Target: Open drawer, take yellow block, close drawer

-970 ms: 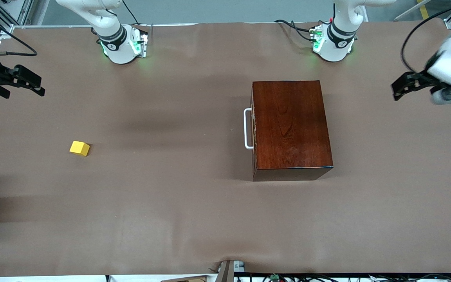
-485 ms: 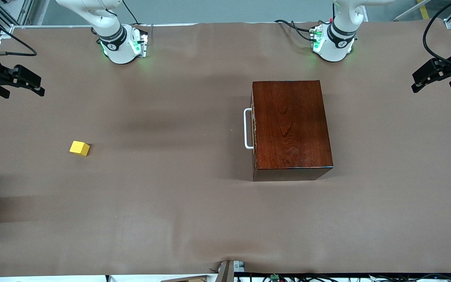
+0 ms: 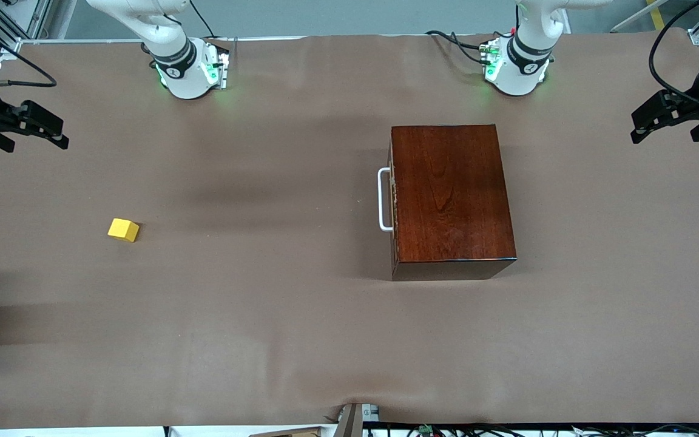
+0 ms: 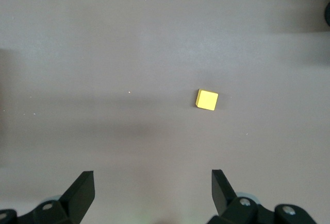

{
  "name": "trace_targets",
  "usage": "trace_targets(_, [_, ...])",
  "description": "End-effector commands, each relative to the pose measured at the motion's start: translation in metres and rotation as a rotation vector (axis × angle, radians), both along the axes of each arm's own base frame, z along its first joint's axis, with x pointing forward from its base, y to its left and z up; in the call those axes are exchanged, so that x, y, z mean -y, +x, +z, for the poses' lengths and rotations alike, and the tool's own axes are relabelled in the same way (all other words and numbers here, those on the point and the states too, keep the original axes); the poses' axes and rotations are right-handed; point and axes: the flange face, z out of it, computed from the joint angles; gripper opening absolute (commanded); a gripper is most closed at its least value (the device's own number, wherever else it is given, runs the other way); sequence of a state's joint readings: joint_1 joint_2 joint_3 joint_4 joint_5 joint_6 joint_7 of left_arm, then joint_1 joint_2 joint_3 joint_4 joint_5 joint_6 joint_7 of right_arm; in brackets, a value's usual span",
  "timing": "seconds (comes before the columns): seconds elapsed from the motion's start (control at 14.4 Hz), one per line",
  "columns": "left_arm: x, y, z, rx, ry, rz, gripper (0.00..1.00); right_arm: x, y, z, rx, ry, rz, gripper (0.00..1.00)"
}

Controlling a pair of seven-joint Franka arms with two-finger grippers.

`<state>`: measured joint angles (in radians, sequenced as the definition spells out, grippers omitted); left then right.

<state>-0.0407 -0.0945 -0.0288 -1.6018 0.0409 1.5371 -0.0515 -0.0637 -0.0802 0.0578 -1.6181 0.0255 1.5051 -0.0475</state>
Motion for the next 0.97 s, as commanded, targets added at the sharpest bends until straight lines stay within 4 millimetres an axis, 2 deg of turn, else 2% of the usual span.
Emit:
trace_targets(0.0, [0.0, -0.007, -0.008, -0.032, -0.02, -0.024, 1.0, 0.003, -0.007, 0.004, -0.005, 0.013, 0.001, 1.0])
trace_targets(0.14, [-0.001, -0.016, -0.008, -0.04, -0.019, -0.021, 1.0, 0.003, -0.007, 0.004, -0.005, 0.013, 0.001, 1.0])
trace_targets(0.28, [0.006, -0.017, -0.009, -0.05, -0.01, -0.029, 1.0, 0.003, -0.007, 0.004, -0.005, 0.013, 0.001, 1.0])
trace_targets(0.9, [0.011, -0.01, 0.001, -0.027, -0.012, -0.054, 1.0, 0.003, -0.007, 0.004, -0.007, 0.013, 0.001, 1.0])
